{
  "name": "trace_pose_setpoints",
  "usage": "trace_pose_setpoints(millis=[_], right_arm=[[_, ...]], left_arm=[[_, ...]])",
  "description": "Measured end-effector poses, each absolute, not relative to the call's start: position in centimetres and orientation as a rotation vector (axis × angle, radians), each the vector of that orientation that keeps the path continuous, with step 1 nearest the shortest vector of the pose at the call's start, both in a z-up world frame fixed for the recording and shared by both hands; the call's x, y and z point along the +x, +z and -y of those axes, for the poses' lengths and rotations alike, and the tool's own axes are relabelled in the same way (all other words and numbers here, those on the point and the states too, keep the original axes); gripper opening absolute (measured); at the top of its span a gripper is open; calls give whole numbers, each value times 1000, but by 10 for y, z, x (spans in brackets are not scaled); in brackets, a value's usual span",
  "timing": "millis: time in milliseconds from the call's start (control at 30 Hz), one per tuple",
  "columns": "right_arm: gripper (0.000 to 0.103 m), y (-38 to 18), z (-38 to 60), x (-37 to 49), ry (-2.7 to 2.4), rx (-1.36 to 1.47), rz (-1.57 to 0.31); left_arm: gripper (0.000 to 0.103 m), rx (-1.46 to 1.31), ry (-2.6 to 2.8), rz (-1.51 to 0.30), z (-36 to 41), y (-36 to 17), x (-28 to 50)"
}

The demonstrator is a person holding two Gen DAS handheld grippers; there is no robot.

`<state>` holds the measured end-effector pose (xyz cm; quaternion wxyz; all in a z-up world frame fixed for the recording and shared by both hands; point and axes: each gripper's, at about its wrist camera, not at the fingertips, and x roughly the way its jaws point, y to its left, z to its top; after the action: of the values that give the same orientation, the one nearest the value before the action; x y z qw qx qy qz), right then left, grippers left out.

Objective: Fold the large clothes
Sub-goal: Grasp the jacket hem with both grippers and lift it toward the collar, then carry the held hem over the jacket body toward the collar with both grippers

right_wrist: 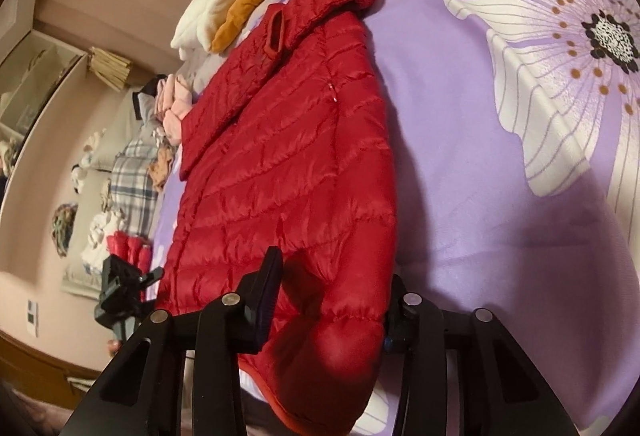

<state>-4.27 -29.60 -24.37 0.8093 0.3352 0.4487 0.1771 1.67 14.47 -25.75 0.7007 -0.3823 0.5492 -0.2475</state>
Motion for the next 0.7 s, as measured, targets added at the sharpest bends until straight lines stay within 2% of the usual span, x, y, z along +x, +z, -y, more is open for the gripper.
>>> trace_pose_setpoints(millis=[33, 100, 167, 233, 400, 700], right_arm=[[42, -243, 295, -43, 381, 714, -959], [37, -241, 293, -44, 372, 691, -958], [27, -239, 292, -43, 367, 678, -952], [21, -233, 291, -45, 366, 669, -924], [15, -205, 289, -57, 371, 629, -830], [13, -150, 279, -77, 446, 549, -684]], left_arm=[[59, -831, -551, -1232, -142, -257, 17], [48, -778, -543, -1252, -137, -254, 21], [18, -777, -547, -1269, -135, -252, 25], [15, -787, -566, -1252, -133, -248, 25], [12, -773, -633, -1150, -127, -218, 16], [12, -755, -738, -945, -141, -141, -8]])
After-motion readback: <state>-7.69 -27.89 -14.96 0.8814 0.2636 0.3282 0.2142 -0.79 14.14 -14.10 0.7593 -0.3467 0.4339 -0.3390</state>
